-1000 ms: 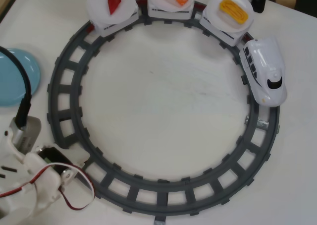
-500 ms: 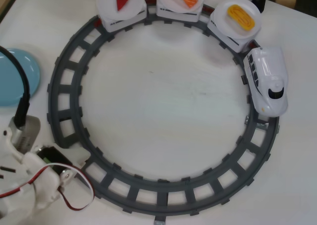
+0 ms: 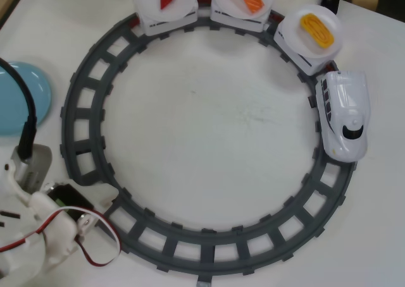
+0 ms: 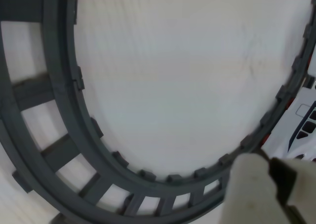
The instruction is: Pick up the sushi from the Shinkansen and put it on the blue dish
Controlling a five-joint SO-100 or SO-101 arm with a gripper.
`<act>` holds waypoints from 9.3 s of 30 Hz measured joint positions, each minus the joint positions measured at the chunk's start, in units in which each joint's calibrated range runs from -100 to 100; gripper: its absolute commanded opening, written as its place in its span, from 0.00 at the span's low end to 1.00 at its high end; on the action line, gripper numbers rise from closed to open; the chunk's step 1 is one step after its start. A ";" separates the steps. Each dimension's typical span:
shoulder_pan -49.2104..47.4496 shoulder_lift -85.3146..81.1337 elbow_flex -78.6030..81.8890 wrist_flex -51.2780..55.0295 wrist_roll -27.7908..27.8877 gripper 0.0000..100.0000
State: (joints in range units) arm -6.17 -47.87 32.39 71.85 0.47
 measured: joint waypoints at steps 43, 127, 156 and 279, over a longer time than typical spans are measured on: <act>0.00 0.00 0.00 -0.50 0.00 0.03; 0.00 0.00 0.00 -0.50 0.00 0.03; 5.97 0.00 2.29 -0.59 9.93 0.14; 28.36 28.26 -6.50 -18.24 41.44 0.27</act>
State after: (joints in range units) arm 22.19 -19.61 25.89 53.61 41.90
